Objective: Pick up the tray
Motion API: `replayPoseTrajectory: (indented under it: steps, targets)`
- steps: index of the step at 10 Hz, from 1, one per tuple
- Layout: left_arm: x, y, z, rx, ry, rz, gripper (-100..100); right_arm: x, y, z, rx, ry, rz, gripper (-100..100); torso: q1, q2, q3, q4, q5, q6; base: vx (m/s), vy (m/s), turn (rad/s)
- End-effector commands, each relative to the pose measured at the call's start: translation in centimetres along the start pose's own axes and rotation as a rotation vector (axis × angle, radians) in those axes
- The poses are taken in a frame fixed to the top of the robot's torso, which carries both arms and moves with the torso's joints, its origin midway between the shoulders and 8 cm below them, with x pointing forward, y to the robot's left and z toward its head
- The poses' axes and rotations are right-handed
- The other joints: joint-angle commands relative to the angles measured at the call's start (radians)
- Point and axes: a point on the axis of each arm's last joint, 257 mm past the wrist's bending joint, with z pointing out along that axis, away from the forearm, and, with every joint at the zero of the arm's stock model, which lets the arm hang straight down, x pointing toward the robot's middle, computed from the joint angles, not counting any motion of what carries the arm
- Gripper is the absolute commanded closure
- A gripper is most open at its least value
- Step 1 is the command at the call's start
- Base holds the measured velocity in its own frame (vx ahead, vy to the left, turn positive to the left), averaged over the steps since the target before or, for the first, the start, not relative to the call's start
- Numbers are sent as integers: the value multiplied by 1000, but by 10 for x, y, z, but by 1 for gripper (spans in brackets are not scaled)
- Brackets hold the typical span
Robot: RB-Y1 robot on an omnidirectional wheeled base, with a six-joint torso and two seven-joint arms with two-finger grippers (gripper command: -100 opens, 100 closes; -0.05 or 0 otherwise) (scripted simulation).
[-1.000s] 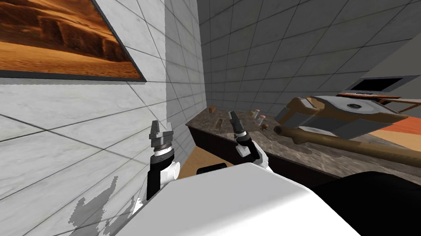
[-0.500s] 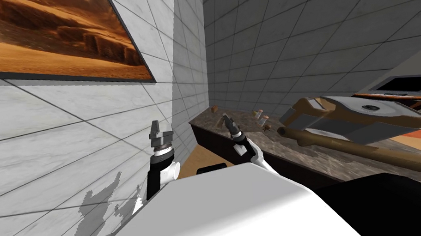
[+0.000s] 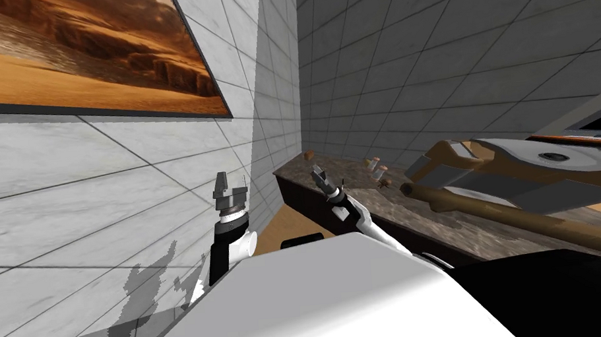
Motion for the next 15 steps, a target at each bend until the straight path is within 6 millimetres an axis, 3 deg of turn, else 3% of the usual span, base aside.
replayPoseTrajectory:
  steps: [1, 2, 3, 4, 5, 8, 11, 15]
  targets:
    - [0, 0, 0, 0, 0, 0, 0, 18, 0, -2, -34, 58, -33, -100, 0, 0, 0, 0, 0, 0, -53, -12, 126]
    - [0, 0, 0, 0, 0, 0, 0, 18, 0, -3, -35, 59, -46, -100, 0, 0, 0, 0, 0, -1, -44, -17, 76]
    - [0, 0, 0, 0, 0, 0, 0, 35, 0, -7, -66, 112, -70, -100, -1, 0, 0, 0, 0, 0, -46, -11, 152]
    - [0, 0, 0, 0, 0, 0, 0, 36, -1, -8, -65, 114, -87, -100, -1, 0, 0, 0, 0, -1, -39, -6, 74]
    - [0, 0, 0, 0, 0, 0, 0, 52, -5, -16, -92, 172, -115, -100, 0, 0, 0, 0, 0, 0, -44, -5, 101]
    - [0, 0, 0, 0, 0, 0, 0, 69, -10, -26, -123, 234, -184, -100, 0, -1, -1, 0, 0, 0, -28, -3, 105]
    - [0, 0, 0, 0, 0, 0, 0, 95, -24, -50, -182, 355, -274, -100, 0, -2, -1, 0, 0, 0, -21, -5, 111]
    - [0, 0, 0, 0, 0, 0, 0, 115, -47, -84, -242, 491, -403, -100, 0, -3, -2, -1, 0, 0, -6, -5, 93]
